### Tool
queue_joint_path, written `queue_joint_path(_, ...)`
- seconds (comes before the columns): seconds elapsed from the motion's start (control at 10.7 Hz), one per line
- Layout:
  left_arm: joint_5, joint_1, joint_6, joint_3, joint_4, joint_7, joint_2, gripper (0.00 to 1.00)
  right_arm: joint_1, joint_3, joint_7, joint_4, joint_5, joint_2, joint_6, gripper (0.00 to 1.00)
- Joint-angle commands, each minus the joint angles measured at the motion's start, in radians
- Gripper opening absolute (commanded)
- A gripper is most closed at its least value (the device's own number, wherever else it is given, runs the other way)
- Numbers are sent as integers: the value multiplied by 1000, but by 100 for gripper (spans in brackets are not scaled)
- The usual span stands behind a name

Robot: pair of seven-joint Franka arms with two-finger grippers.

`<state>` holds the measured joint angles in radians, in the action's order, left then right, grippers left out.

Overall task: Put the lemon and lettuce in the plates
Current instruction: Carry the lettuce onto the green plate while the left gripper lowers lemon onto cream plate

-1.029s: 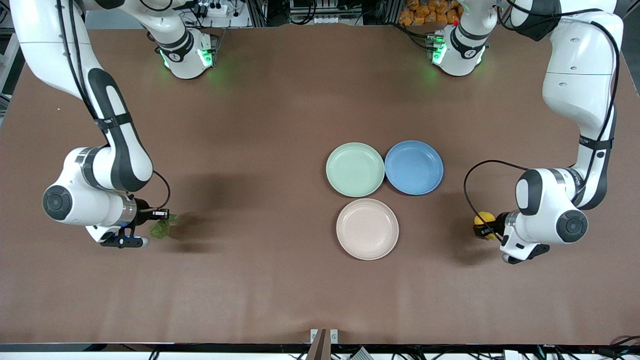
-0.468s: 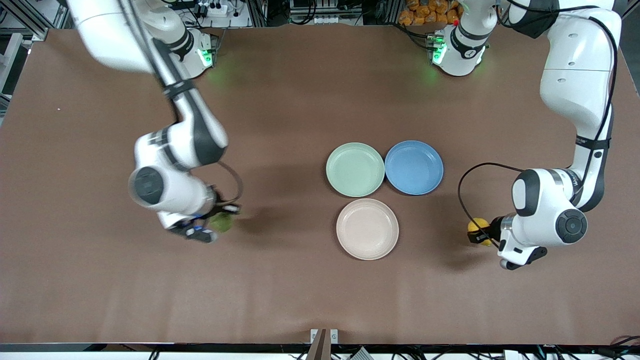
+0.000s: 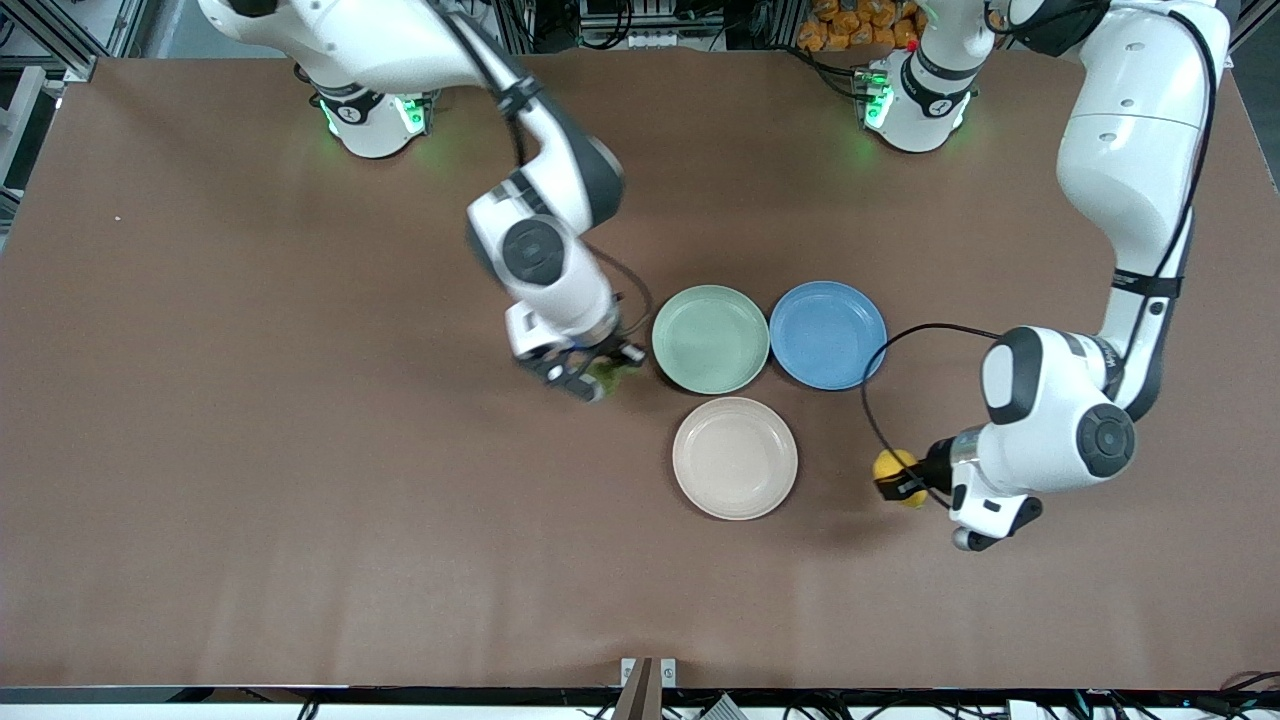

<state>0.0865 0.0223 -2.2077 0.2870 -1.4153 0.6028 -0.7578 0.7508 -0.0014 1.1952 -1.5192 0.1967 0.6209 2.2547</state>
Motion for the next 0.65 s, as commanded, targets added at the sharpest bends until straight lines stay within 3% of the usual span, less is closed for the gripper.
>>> queue_joint_path(0.0,25,1,-105,70,-10,115,9,0,114,-15,163,43,12,45,75,0)
queue_joint_path(0.37,25,-76,-179,89,-11,219,-5,0,240,-25,316,57,-25,95,180,0)
queue_joint_path(0.47,25,-97,-179,87,-11,226,-9,0,239,-25,317,56,-43,97,174,7)
queue_joint_path(0.56,25,-108,-179,87,-13,226,-14,0,231,-25,316,56,-45,97,174,25)
